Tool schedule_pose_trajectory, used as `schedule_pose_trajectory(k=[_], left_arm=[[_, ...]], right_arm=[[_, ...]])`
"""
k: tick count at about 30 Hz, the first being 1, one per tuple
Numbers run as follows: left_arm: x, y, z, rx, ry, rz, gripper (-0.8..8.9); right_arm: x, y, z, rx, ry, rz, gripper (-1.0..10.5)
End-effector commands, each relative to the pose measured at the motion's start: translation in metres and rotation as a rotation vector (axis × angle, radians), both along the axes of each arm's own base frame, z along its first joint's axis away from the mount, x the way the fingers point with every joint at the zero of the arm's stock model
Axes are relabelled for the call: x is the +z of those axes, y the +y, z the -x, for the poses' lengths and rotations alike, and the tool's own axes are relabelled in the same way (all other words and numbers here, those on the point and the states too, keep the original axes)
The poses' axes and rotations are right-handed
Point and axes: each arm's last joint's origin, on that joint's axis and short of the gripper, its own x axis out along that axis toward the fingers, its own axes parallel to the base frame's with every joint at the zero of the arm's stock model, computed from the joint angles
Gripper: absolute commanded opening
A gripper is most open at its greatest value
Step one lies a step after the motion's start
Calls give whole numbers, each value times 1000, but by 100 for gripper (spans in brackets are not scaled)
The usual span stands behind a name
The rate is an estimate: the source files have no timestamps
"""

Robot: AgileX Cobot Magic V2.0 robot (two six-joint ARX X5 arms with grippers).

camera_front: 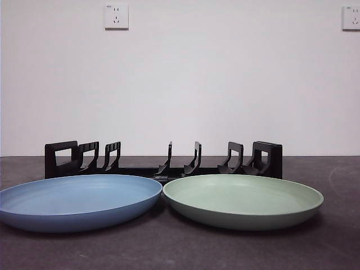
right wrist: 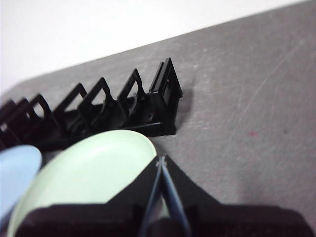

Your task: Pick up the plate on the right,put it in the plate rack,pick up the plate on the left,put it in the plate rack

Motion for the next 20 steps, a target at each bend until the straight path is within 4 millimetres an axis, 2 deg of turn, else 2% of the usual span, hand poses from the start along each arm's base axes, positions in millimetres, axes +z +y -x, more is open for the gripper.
schedule_pose_trajectory(k=[1,5,11,20], left_arm=[[-2,0,0,-6,14,80,-6],[6,0,1,-7,19,92,-6],[32,0,0,-9,49,96,-6],[69,-5,-23,-41,156,75,-6]], right_arm=[[-2,0,-1,-13,18,-83,-3],[5,0,-1,-17,21,-82,-9],[21,1,-5,-23,62,-72,-9],[45,5,-26,-13,181,-23,-8]])
